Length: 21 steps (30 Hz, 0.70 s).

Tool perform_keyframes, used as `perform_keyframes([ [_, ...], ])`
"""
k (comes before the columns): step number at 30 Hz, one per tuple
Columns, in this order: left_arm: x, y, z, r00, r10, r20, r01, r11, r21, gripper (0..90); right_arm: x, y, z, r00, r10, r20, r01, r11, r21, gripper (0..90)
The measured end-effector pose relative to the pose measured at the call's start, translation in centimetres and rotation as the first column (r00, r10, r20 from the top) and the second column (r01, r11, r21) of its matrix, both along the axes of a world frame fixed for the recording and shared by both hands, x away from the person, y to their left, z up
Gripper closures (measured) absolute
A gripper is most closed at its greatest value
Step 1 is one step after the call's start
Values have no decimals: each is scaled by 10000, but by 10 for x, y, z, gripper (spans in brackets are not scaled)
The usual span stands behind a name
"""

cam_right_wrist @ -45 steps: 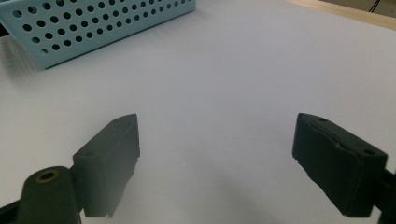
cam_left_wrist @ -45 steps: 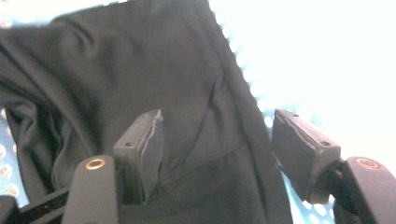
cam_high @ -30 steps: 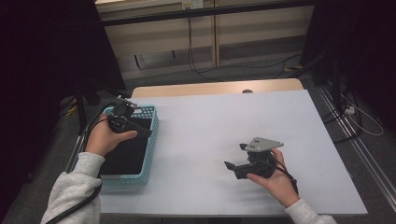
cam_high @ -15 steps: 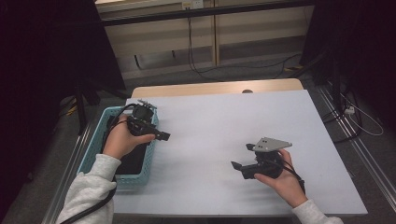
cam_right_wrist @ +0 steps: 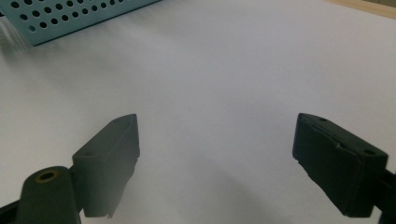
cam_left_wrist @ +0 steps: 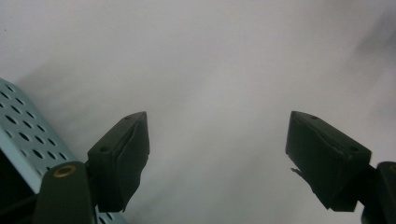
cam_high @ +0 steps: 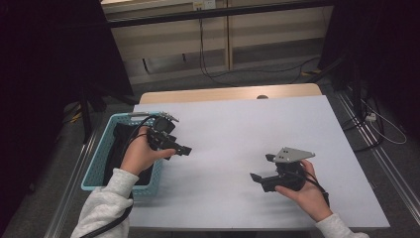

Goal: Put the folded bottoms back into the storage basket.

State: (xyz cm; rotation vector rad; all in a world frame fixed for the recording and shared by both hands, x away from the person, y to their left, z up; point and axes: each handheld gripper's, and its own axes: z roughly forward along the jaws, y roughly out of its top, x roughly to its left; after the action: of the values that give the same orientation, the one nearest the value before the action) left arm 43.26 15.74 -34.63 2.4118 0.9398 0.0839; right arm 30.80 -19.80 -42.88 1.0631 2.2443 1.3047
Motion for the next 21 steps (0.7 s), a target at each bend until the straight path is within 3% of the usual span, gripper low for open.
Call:
perform_keyframes([
  [21, -17, -17, -14, 9986, -518, -72, 516, 9983, -258, 208, -4, -10, -2, 10000, 1, -24, -1, 10000, -90, 145],
])
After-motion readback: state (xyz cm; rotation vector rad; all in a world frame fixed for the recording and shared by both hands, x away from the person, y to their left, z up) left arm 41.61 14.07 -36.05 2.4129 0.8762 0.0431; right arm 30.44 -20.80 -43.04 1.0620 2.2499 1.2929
